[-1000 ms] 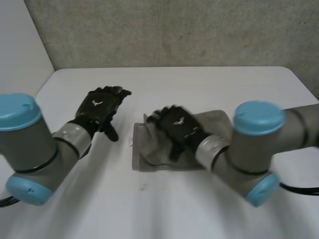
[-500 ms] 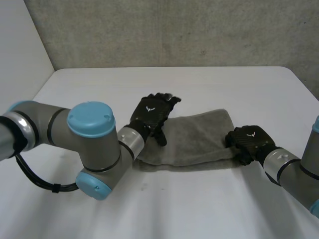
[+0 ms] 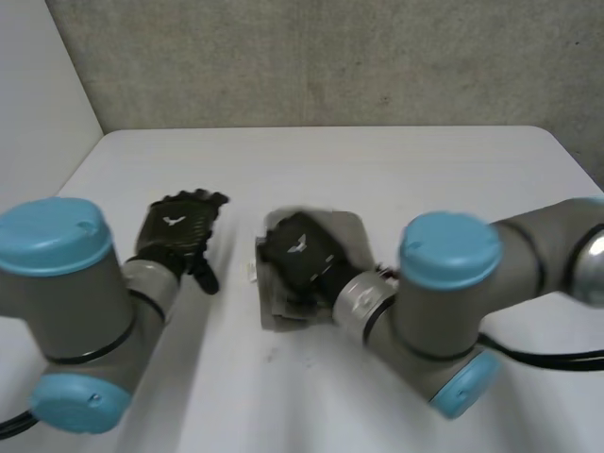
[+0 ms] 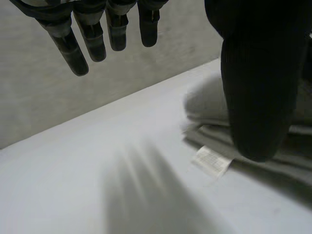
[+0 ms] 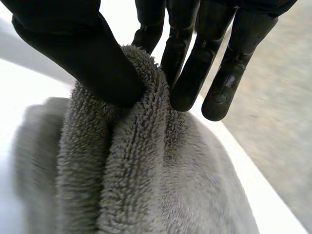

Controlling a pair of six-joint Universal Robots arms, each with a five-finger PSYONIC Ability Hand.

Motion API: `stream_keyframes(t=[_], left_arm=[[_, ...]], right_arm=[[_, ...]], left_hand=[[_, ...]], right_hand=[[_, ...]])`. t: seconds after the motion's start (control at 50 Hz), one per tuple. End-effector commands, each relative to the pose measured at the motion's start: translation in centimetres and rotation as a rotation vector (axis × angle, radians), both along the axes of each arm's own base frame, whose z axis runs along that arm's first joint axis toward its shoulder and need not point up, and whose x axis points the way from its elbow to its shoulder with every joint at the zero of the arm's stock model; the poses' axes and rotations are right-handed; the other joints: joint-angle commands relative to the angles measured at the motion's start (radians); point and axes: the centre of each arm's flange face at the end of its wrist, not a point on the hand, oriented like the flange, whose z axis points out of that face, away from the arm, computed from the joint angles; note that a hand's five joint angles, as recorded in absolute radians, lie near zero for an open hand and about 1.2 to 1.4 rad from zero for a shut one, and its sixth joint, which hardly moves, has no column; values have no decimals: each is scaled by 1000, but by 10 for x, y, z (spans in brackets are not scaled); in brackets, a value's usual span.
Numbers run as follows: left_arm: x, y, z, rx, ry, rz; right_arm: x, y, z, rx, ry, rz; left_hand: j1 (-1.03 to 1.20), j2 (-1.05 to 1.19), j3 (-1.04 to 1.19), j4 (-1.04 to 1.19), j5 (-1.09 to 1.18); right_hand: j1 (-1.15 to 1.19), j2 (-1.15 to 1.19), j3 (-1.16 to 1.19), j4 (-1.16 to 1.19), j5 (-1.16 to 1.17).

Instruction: Fold the towel.

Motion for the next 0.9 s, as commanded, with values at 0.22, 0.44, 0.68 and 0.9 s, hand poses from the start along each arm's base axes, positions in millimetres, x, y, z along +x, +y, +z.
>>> stream_keyframes(t=[0.22, 0.44, 0.68, 0.9], left_arm=[[0, -16, 35, -110, 59, 21], [-68, -21, 24, -120, 94, -130], [-80, -11, -38, 96, 49, -147], [-70, -6, -40, 171, 35, -122]], right_arm=[[-56, -51, 48, 169, -214, -243], [-100, -88, 59, 419, -336, -453], [-81, -102, -5, 620, -193, -420], [-77, -106, -9, 567, -121, -402]], left_hand=[[45, 46, 45, 45, 35], [74, 75, 74, 75, 64], [36, 37, 36, 37, 26], [-8, -7, -8, -7, -18]], right_hand=[[-1171, -1000, -1014, -1018, -986], [-1171, -1000, -1014, -1018, -986], [-1171, -1000, -1014, -1018, -986], [-1171, -1000, -1014, -1018, -986]])
